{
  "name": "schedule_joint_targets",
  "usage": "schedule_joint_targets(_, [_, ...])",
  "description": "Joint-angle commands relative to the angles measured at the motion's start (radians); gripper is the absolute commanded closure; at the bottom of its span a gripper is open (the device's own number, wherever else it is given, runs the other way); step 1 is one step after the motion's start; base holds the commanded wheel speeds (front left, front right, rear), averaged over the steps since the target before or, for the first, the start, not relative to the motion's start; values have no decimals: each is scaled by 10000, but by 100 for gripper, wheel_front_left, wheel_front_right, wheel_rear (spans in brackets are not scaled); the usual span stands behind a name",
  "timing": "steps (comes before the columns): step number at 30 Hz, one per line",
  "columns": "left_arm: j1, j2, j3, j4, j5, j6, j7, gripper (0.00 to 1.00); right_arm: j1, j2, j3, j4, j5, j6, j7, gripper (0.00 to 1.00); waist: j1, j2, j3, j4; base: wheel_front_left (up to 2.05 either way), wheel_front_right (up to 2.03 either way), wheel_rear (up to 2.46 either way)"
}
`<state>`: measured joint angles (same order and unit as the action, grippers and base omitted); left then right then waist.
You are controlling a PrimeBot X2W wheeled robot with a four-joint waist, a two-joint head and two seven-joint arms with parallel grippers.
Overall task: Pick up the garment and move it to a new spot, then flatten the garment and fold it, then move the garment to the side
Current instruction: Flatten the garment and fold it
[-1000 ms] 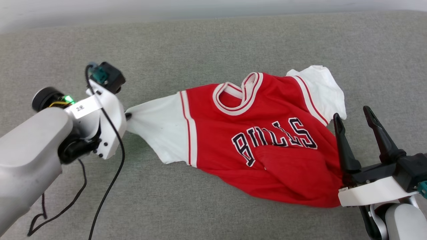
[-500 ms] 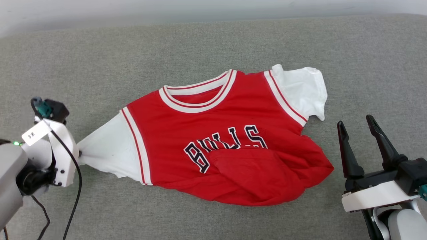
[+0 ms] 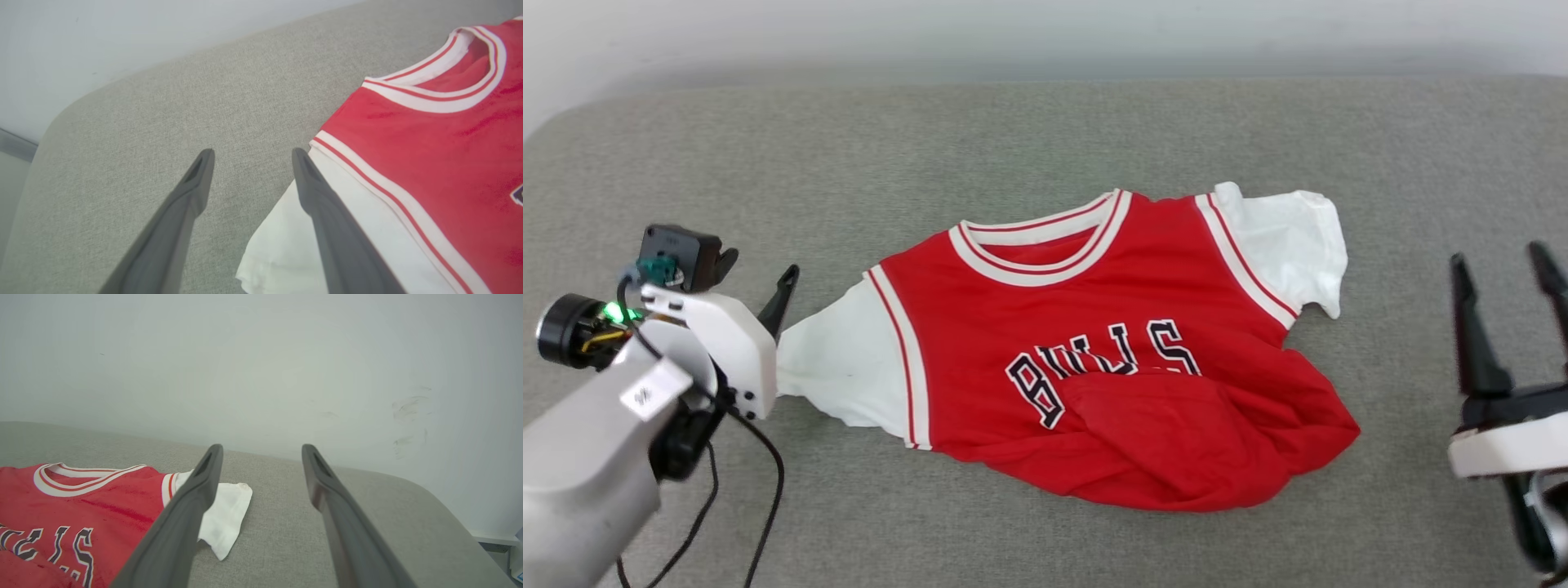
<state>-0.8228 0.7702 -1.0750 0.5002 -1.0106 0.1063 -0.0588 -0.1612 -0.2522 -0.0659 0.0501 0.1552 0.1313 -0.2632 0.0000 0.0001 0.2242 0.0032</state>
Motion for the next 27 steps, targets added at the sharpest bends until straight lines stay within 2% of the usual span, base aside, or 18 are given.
schedule_joint_targets(1, [315,-111,86,-139,76,220,-420,0,-226,-166,-64,-75,93,-11,-20,0,0,-1,-118,173,0,0,0])
schedule_joint_targets(4, [684,-240,385,-723,353,972,-1603,0,-631,-766,-222,-43,215,-11,-7,0,0,-1,-162,452,0,0,0])
schedule_joint_targets(7, [1160,-395,870,-1441,752,1748,-2015,0,-1210,-1433,-107,90,456,-11,492,0,0,-1,-105,729,0,0,0])
schedule_joint_targets(11, [2038,-877,2607,-3125,2104,2911,-2075,0,-1957,-2549,437,319,1147,-11,2095,0,0,-1,110,1128,0,0,0])
schedule_joint_targets(14, [3051,-1424,3825,-4183,3428,3423,-2061,0,-2580,-3375,993,463,1859,-11,3391,0,0,-1,315,1485,0,0,0])
schedule_joint_targets(17, [3965,-2194,4764,-4867,4538,3563,-2063,0,-3018,-4236,1659,669,2539,-12,4680,0,0,-1,546,1810,0,0,0])
schedule_joint_targets(19, [4544,-2652,5229,-5077,5164,3445,-2062,0,-3409,-4731,2073,803,2986,-12,5485,0,0,-1,711,2009,0,0,0])
schedule_joint_targets(24, [5271,-3754,6259,-5197,6236,2781,-2064,0,-4255,-5727,3153,1340,4046,-12,7646,0,0,-1,1170,2416,0,0,0])
schedule_joint_targets(27, [5407,-4314,6779,-5220,6750,2359,-2064,0,-4776,-6042,3565,1747,4688,-12,8998,0,0,-1,1459,2631,0,0,0])
